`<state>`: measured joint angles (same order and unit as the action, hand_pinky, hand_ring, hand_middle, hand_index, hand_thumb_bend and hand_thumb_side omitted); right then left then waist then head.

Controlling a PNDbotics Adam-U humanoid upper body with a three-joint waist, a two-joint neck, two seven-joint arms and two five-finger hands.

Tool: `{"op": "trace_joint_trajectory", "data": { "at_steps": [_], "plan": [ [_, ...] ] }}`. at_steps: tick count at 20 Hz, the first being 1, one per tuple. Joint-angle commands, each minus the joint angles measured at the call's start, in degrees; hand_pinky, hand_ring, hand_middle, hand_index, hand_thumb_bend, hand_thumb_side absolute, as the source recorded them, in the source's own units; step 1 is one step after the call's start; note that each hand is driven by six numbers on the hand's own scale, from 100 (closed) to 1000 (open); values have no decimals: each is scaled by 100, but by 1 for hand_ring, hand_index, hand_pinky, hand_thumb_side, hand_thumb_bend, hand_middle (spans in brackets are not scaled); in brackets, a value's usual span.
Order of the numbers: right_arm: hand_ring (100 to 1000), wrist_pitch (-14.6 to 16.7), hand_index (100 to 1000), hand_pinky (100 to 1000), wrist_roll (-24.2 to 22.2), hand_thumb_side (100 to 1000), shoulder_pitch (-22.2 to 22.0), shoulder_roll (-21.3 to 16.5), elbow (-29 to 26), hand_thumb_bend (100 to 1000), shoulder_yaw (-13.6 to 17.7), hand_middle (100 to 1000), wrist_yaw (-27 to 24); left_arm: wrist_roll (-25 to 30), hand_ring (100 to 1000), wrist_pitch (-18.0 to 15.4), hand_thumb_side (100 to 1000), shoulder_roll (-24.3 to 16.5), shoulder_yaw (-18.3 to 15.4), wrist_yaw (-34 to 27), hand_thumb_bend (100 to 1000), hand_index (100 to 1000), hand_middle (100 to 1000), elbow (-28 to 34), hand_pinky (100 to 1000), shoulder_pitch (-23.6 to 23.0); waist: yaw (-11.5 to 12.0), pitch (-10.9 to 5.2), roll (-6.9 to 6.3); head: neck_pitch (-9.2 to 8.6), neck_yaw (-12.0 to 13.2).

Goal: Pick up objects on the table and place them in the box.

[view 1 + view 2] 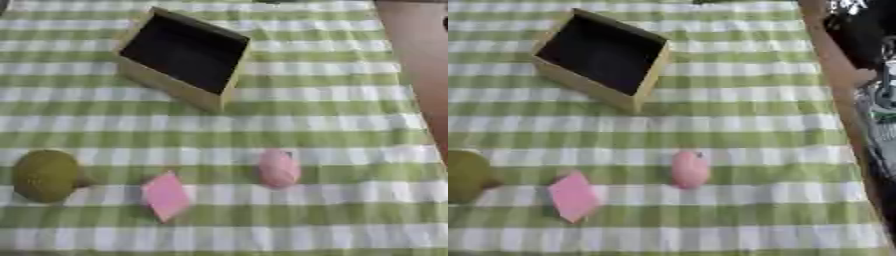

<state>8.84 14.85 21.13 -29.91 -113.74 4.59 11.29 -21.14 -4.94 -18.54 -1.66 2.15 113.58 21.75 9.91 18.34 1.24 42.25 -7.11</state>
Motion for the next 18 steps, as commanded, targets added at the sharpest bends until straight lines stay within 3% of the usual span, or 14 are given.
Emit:
{"op": "trace_joint_trajectory", "data": {
  "at_steps": [1, 5, 10, 18],
  "plan": [
    [823, 9, 889, 894, -46, 609, 48, -182, -85, 100, -1, 796, -14, 5, 770, 9, 675, -60, -12, -3, 359, 815, 727, 102, 798, 30, 2, -199, 81, 6, 32],
    [834, -49, 889, 893, -223, 572, 67, -630, -85, 100, -146, 804, 157, 12, 770, 16, 675, -96, -6, 0, 359, 815, 727, 102, 798, 14, 4, -210, 96, 34, 60],
    [853, -171, 893, 893, -716, 461, 80, -1647, -85, 100, -524, 822, 619, 38, 771, 33, 676, -147, 20, 1, 358, 815, 727, 102, 798, -9, 7, -225, 135, 59, 81],
    [860, -157, 886, 891, -1414, 410, 266, -3061, -85, 100, -1047, 824, 1142, 89, 771, 48, 678, -200, 65, -6, 355, 814, 728, 102, 798, -19, 24, -243, 189, 75, 81]
  ]
}}
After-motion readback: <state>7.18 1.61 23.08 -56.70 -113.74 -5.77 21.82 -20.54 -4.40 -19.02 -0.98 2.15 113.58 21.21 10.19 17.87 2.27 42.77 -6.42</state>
